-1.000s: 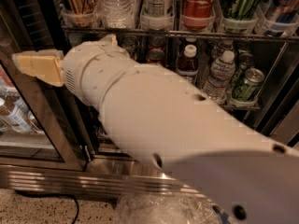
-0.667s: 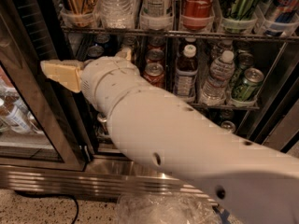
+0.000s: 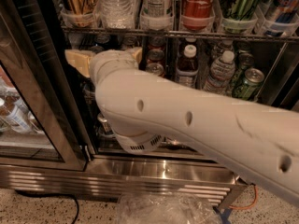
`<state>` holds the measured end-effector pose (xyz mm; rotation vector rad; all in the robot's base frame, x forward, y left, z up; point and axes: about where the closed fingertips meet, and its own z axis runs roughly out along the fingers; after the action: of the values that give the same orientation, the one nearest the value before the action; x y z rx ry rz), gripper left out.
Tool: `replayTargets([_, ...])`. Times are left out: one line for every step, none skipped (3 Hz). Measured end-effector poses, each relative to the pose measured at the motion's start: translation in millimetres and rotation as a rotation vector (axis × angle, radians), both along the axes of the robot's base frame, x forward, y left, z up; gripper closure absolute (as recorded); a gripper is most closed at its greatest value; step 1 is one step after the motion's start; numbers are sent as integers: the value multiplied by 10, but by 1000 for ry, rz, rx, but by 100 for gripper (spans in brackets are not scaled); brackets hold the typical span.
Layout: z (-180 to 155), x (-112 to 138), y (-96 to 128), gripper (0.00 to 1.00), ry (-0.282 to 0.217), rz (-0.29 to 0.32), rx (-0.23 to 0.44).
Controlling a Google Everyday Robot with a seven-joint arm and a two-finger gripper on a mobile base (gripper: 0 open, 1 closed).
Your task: Pick water bottle from top shelf of fridge
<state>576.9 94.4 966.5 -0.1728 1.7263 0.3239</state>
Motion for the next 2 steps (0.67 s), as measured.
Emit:
replayTargets([352, 156, 14, 0, -23, -106, -16])
replayTargets([601, 152, -79, 0, -36, -219, -40])
